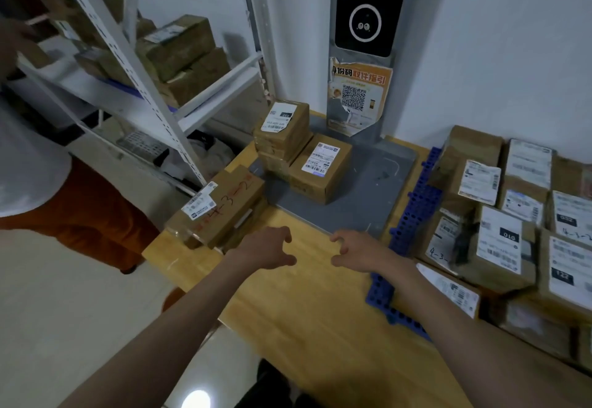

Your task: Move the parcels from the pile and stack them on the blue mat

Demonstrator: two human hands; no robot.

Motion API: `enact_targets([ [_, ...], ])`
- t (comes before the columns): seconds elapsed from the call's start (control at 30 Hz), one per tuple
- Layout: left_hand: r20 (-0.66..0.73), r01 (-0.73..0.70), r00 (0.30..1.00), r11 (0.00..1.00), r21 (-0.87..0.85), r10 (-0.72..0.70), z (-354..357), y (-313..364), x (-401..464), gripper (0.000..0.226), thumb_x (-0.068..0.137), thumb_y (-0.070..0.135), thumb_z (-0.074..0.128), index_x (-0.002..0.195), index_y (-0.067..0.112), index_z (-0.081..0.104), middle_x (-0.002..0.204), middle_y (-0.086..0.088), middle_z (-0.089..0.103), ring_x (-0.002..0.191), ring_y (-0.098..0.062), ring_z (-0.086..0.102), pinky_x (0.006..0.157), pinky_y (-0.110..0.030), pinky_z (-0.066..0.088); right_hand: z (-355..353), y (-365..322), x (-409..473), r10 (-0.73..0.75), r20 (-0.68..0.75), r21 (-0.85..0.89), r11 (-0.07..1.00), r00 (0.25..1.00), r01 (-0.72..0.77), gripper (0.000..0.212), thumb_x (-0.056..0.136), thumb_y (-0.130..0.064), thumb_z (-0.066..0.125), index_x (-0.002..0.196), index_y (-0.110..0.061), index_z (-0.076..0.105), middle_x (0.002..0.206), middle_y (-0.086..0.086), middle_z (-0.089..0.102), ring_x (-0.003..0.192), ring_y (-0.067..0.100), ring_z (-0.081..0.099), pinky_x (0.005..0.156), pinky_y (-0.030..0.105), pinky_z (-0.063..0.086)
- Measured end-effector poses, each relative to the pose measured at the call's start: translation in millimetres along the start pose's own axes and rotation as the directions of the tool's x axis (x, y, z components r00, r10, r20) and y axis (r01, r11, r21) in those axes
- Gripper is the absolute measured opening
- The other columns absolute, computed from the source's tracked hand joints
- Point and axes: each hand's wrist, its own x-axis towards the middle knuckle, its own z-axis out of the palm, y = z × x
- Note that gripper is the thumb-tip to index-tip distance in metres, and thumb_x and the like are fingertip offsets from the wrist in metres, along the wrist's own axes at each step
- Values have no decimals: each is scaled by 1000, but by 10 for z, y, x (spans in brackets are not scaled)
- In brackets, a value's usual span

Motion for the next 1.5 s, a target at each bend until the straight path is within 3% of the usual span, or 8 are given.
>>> enact_targets([
  [0.2,50,-39,998,999,23,38,-115,-168,436,54,85,50,66,130,26,47,127,0,58,108,-19,58,87,-35,51,-99,-63,393,33,-6,72,997,999,-33,57,85,-38,63,137,-27,43,125,1,58,110,18,57,97,39,48],
  [0.57,61,-185,981,982,21,184,-563,-513,1556,73,85,48,66,145,18,36,148,-4,35,128,-24,46,97,-36,45,-259,-337,1274,204,-104,321,933,973,-162,66,88,-32,63,145,-16,33,134,7,52,118,22,52,87,26,41],
  [0.77,84,-231,968,970,-71,237,-691,-573,2061,76,82,41,69,143,16,32,146,-5,32,124,-26,46,87,-33,42,-234,-393,1729,291,-192,435,881,937,-185,65,87,-20,67,143,-10,37,140,11,47,125,24,49,90,24,38],
  [1.0,93,-217,966,954,-208,240,-720,-599,2402,67,81,32,75,135,13,39,140,-4,38,121,-25,48,88,-31,44,-299,-403,2102,349,-263,509,842,899,-178,62,83,-10,67,139,-10,41,137,11,49,127,29,49,103,38,43],
  [1.17,6,-226,971,932,-285,237,-676,-566,2493,62,78,28,77,128,19,41,135,-3,38,106,-18,52,84,-32,47,-279,-352,2238,493,-244,703,684,835,-198,57,83,-8,68,131,-5,39,133,13,51,114,23,55,85,34,49],
  [1.23,-8,-229,971,922,-313,238,-645,-544,2520,70,76,28,79,131,19,37,135,-4,38,106,-19,52,83,-30,45,-229,-322,2214,568,-259,772,608,782,-185,55,81,-12,72,125,-8,39,131,12,50,112,21,55,81,32,49],
  [1.4,48,-240,960,902,-360,275,-529,-454,2504,109,69,30,84,152,16,16,141,-10,38,125,-26,47,98,-34,45,-97,-221,2009,630,-260,754,606,732,-254,80,79,-20,75,143,-15,28,141,9,29,133,26,30,103,42,43],
  [1.5,108,-241,949,902,-359,297,-433,-421,2458,91,65,28,86,142,18,39,134,-11,43,119,-25,50,96,-37,48,-14,-159,1894,644,-212,731,603,735,-318,78,80,-21,75,143,-15,30,142,11,30,132,28,28,97,35,41],
])
